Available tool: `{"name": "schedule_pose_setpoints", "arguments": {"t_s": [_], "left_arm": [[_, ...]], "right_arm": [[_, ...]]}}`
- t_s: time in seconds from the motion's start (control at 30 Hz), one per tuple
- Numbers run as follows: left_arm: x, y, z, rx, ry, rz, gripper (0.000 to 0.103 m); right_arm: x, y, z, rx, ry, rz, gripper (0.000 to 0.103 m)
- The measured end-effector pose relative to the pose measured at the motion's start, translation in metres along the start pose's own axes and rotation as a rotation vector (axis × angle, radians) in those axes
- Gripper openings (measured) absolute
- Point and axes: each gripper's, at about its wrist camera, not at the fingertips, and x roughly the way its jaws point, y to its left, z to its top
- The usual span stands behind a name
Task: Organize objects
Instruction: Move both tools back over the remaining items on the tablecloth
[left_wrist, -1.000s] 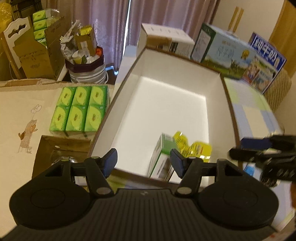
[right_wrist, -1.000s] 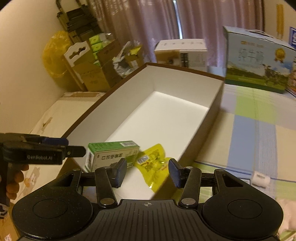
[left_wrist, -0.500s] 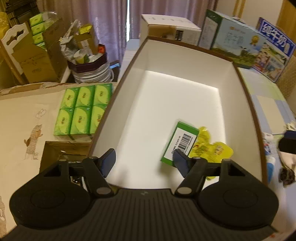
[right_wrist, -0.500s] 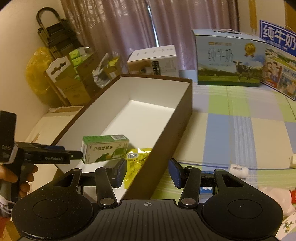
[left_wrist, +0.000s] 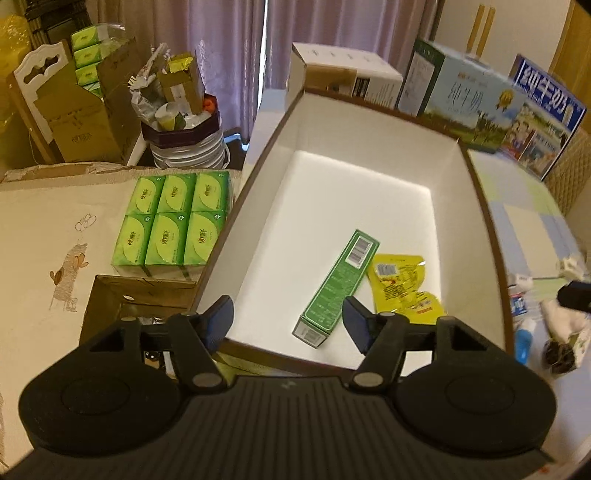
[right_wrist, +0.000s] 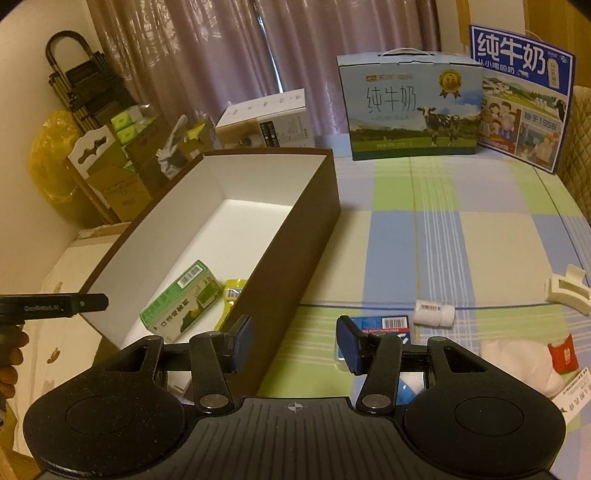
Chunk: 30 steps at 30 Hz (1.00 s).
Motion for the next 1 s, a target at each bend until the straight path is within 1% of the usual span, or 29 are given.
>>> {"name": "schedule_pose_setpoints", "arguments": {"t_s": [0.2,0.3,0.5,0.73,1.0], "left_arm": [[-0.027,-0.007,-0.008,-0.032,-0.045,-0.027,0.065],[-0.042,-0.016,-0.017,-0.043,-0.067,-0.052,0.072],[-0.061,-0.044,-0.039,-0.057,-0.072,-0.095,0.074],[-0.066,-0.091,-0.069,-0.024,-0.044,-0.164,0.074],[-0.050,-0.166,-0.091,0.059,0.037,-0.240,0.074]], "right_arm": [[-0.014,0.000,-0.008,-0.015,-0.016,0.052,0.047],[-0.021,-0.001,-0.013,-0.026,-0.017,0.081,0.047],[-0.034,-0.013,-0.032,-0.044,-0.005,0.121,0.047],[-0.051,-0.049,-0.058,-0.019,0.028,0.115,0.047],[-0.075,-0.104,-0.079,0.055,0.052,0.065,0.047]]}}
